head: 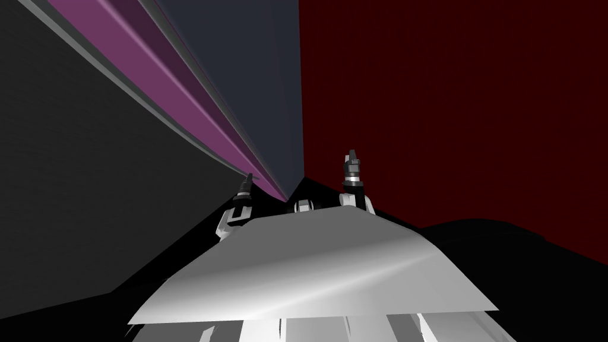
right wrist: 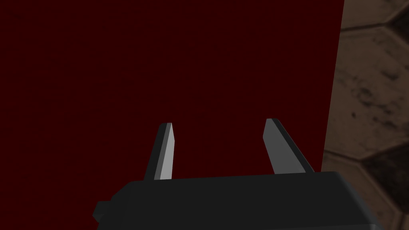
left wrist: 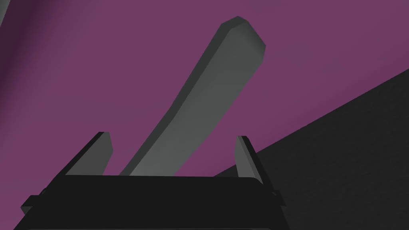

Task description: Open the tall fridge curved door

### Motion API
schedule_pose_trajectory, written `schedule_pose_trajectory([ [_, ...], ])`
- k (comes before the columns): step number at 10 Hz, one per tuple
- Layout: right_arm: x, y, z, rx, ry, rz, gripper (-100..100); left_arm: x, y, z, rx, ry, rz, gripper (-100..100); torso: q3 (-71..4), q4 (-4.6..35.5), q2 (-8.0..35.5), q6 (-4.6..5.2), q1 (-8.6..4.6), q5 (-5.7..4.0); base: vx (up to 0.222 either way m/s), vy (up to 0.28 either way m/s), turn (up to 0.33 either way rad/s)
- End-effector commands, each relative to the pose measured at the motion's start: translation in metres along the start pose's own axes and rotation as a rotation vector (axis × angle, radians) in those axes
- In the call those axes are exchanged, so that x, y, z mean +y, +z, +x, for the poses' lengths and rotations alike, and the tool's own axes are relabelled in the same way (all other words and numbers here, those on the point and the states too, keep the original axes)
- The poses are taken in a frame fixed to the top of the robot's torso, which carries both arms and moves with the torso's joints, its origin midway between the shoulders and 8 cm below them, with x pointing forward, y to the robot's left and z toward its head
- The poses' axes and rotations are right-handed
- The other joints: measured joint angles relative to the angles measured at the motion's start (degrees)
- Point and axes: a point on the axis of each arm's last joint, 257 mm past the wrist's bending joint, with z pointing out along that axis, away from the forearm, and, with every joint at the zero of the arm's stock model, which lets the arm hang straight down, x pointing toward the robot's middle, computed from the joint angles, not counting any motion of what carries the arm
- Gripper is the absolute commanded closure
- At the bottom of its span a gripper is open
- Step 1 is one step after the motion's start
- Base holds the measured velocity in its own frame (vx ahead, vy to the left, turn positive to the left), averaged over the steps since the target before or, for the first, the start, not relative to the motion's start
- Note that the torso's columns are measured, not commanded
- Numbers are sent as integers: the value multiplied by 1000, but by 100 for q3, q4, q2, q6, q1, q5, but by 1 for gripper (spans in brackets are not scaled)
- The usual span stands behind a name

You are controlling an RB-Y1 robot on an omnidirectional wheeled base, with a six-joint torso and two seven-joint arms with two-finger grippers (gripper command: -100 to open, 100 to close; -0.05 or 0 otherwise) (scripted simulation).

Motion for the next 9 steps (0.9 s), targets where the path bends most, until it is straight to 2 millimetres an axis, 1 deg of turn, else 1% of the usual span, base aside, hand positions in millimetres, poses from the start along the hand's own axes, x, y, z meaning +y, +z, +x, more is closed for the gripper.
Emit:
schedule_pose_trajectory([
  [1,0,0,0,0,0,0,0,1,7,-19,1,38,-21,-100,-2,-1,-2,0,2,0,-24,-38,-8],
  [5,0,0,0,0,0,0,0,-1,17,-46,-4,92,-49,-100,1,0,1,0,3,1,-27,-43,-7],
  [9,0,0,0,0,0,0,0,-3,24,-66,-12,126,-74,-100,-2,-1,-3,0,5,1,-18,-33,-5],
])
